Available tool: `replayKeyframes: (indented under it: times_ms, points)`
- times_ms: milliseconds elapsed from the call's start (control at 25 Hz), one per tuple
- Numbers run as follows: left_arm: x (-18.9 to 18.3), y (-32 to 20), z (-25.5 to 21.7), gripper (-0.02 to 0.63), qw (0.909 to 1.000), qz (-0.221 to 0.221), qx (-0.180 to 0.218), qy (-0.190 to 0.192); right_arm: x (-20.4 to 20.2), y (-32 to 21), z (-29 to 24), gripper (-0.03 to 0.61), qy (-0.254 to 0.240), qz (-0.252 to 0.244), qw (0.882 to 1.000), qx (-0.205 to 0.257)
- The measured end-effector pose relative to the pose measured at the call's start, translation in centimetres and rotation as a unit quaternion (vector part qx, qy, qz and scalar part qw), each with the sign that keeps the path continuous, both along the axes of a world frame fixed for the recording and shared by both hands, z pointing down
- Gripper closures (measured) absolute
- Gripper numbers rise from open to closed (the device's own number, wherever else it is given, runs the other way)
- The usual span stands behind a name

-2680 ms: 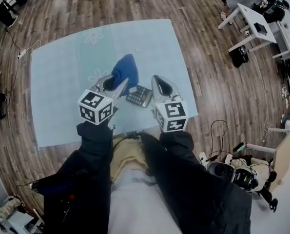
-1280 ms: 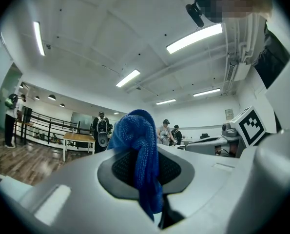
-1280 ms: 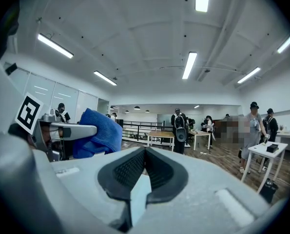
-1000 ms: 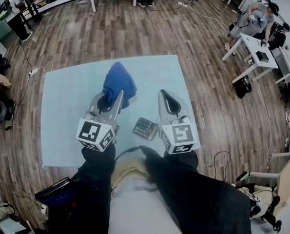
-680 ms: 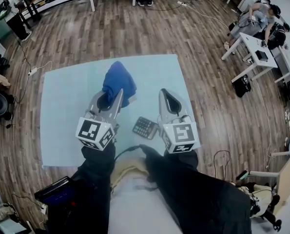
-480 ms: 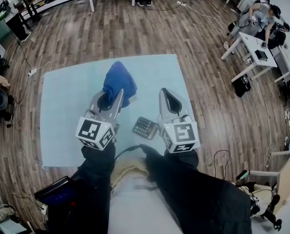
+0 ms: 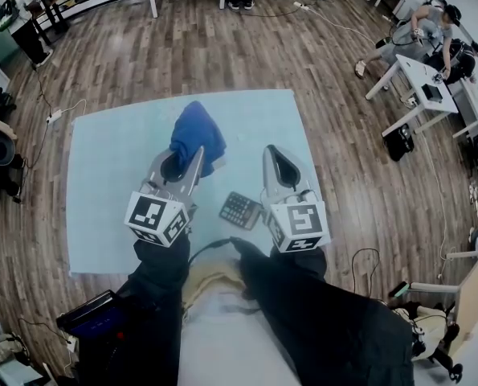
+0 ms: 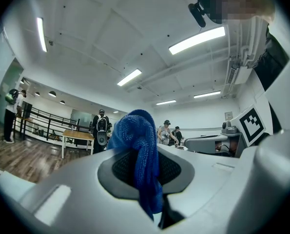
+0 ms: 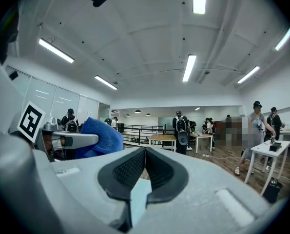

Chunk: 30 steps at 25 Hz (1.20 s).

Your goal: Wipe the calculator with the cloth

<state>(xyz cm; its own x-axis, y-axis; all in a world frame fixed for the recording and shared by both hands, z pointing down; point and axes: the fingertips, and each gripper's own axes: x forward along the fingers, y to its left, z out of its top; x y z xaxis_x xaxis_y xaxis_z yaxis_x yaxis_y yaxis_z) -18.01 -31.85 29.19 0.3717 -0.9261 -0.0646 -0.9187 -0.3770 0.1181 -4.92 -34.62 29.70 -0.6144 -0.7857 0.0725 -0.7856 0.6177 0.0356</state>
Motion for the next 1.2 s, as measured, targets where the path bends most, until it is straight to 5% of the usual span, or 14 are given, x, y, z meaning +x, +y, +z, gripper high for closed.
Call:
replayKeyframes:
  times_ms: [1200]
  points:
    - [0.21, -0.05, 0.25, 0.554, 0.9999, 0.005, -0.011, 0.011, 0.02, 0.1, 0.47, 0.575, 0.004, 0.0, 1.0, -0.006]
